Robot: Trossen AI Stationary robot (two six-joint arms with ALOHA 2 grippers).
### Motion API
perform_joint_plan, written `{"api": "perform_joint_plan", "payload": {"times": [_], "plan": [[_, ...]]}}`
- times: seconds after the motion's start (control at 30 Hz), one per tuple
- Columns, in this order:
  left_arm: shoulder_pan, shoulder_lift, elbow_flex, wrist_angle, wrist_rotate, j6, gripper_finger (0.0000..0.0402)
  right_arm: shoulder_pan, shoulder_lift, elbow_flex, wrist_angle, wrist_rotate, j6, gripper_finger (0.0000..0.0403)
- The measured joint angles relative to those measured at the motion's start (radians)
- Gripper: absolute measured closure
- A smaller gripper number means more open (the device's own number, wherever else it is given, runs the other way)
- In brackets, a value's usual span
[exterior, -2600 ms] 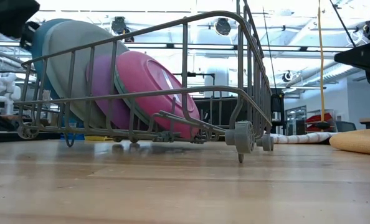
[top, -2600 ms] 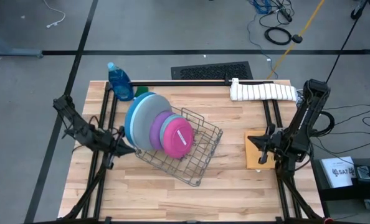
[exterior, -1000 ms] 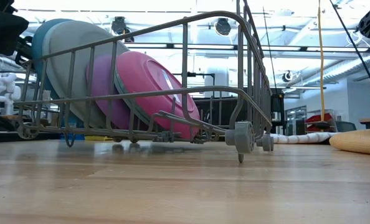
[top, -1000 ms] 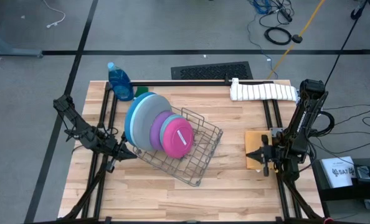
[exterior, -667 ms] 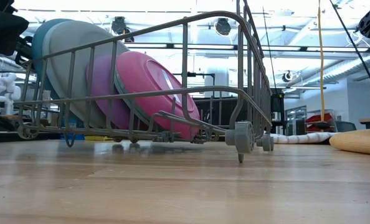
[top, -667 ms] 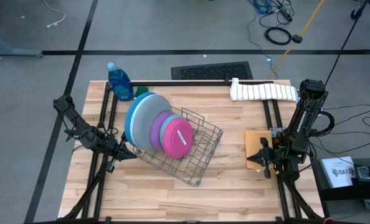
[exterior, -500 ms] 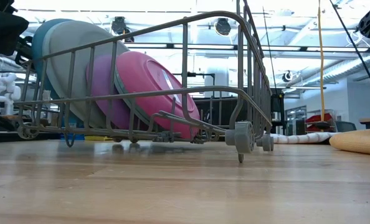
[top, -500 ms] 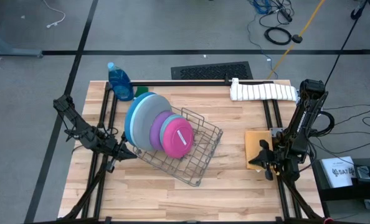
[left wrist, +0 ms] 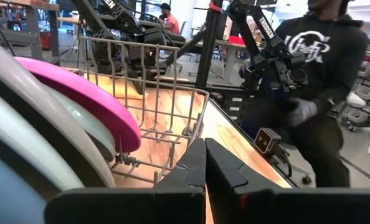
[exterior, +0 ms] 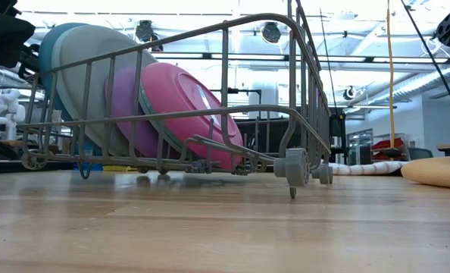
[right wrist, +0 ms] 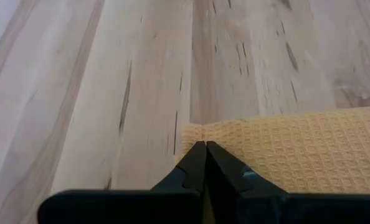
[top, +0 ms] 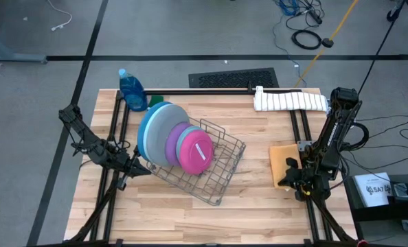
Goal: Sort dishes
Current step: Return to Home Position
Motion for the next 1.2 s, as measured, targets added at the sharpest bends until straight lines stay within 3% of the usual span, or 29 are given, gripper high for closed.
{"api": "perform_joint_plan", "payload": {"times": [0.93,1.2], "plan": [[0.000,0.000,0.000,0.000,0.000,0.000,0.0401,0.000,0.000,0.000,-0.001,-0.005,-0.002,0.0396],[0.000,0.000,0.000,0.000,0.000,0.000,0.0401,0.000,0.000,-0.001,-0.003,0.034,-0.077,0.0396]]}}
